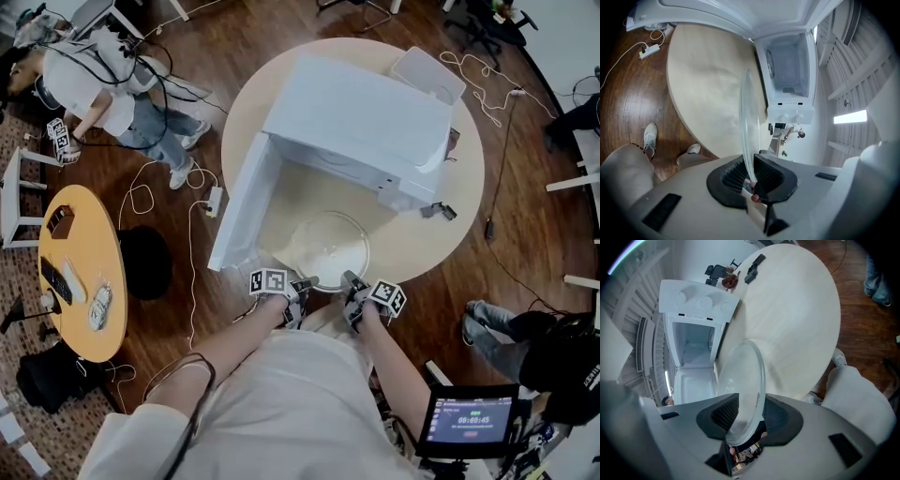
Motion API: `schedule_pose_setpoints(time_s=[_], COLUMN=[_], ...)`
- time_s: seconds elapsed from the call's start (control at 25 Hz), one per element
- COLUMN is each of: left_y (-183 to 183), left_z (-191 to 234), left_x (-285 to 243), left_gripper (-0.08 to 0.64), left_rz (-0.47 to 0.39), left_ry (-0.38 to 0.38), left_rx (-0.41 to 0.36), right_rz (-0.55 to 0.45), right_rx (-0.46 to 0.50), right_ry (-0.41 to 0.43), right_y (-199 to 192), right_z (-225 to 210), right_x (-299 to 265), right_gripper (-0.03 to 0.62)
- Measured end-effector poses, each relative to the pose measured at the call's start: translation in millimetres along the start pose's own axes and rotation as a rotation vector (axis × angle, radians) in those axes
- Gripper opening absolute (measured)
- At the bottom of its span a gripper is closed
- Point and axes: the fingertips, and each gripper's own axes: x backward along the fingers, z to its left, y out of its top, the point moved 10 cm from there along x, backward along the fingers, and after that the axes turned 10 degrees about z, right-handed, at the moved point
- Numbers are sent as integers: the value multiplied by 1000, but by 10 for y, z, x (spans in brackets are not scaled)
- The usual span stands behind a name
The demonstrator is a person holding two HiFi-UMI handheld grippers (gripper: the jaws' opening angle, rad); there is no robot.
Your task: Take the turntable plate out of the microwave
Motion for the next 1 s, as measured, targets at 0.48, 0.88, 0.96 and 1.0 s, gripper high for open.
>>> schedule_pose_setpoints(time_s=[0.48, 0.88, 0.96, 1.0], left_y=[51, 36, 37, 38], left_z=[50, 82, 88, 93], left_x=[-34, -94, -93, -91], left_gripper=[48, 48, 48, 48], left_rz=[-8, -12, -14, -14], left_ry=[1, 8, 9, 13], left_rx=[-1, 7, 3, 1], right_rz=[-28, -11, -9, -10], right_rx=[-105, -162, -168, -171], right_ry=[-39, -78, -81, -80], right_y=[-59, -77, -86, -91], right_z=[-145, -213, -212, -208], right_x=[227, 214, 197, 192], right_gripper=[126, 124, 121, 115])
